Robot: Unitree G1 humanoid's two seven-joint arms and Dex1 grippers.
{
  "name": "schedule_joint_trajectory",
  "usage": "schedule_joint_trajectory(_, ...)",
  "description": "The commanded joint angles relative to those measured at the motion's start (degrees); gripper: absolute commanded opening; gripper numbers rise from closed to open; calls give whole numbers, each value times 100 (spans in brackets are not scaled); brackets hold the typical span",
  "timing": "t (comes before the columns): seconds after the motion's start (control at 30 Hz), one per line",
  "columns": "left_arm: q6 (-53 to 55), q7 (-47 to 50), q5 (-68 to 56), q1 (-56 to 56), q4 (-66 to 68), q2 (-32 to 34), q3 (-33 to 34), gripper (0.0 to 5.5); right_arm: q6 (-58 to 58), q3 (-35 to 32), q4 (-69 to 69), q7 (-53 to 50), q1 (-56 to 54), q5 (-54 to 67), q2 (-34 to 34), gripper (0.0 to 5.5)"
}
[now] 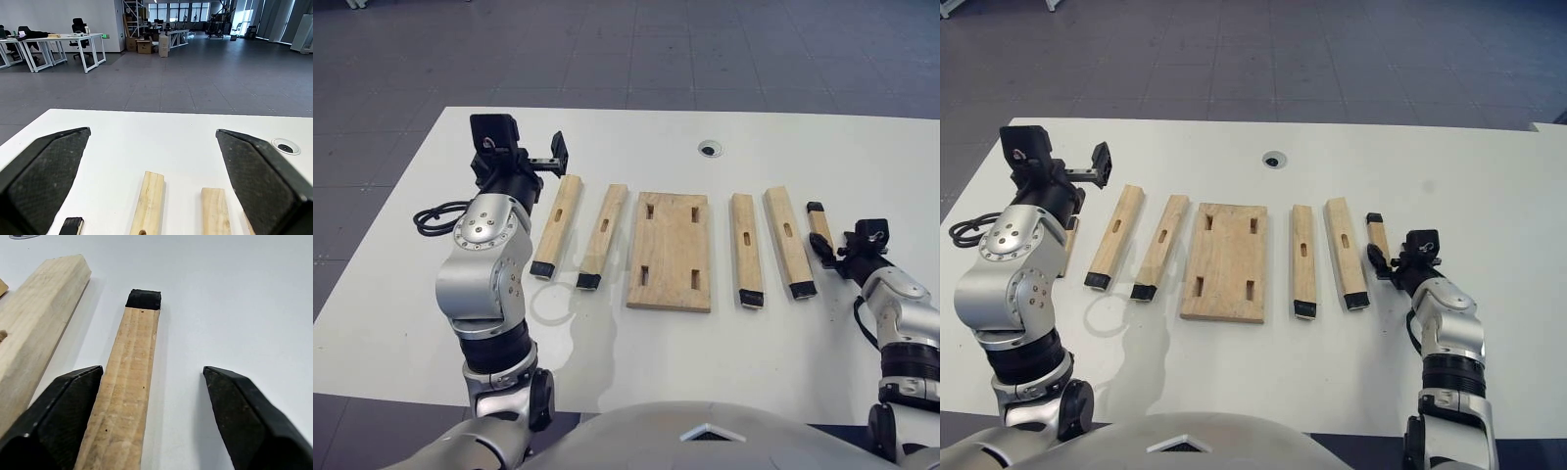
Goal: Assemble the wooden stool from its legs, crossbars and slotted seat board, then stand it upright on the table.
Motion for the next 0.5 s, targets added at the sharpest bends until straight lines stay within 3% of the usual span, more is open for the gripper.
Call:
schedule_joint_trajectory(0.03,117,126,35,-55,-53,-140,-81,473,880,605,927,90,830,-405,139,307)
schedule_joint_trajectory(0.4,234,98,25,-89,-118,-60,70,473,685,612,1002,117,782,-284,167,132)
schedule_joint_trajectory(0.5,230,53,12,-115,-52,3,113,473,552,442,975,66,475,-241,27,132)
